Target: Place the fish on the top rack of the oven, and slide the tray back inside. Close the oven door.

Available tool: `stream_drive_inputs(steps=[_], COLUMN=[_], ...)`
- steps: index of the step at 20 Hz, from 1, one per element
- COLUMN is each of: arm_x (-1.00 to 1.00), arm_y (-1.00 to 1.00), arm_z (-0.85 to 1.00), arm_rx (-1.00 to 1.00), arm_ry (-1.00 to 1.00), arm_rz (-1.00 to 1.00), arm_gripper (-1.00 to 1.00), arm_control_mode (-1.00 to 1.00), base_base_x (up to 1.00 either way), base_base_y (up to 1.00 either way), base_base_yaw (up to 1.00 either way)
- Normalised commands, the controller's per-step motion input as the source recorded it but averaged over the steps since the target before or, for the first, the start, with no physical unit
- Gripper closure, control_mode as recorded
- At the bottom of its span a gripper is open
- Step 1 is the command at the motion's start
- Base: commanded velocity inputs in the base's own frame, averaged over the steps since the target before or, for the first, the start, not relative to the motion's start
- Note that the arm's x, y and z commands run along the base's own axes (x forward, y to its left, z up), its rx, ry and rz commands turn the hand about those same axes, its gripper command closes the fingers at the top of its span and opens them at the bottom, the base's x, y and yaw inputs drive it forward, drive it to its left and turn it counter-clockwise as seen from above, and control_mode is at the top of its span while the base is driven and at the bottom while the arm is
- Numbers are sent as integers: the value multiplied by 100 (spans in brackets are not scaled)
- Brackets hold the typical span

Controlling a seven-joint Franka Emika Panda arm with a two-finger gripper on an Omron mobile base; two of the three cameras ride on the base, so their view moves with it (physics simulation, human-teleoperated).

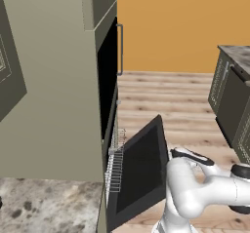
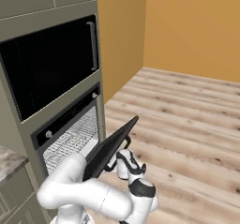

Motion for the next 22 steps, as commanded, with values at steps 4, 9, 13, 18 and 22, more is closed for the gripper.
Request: stream_drive_inputs(steps=[4, 9, 13, 18, 22], arm_x=[47, 54, 61, 67, 74], arm_y=[100, 100, 100, 100, 100], arm_z=[0, -3, -12, -25, -44], arm_rx=[20, 20, 20, 20, 18], arm_ry=[-26, -27, -24, -20, -12], arm_rz=[6, 3, 3, 3, 3], arm_gripper=[-100, -100, -100, -100, -100], arm_control_mode=[-100, -100, -100, -100, -100], base_base_x=[0, 0, 0, 0, 0], base_base_y=[0, 0, 0, 0, 0], base_base_yaw=[0, 0, 0, 0, 0])
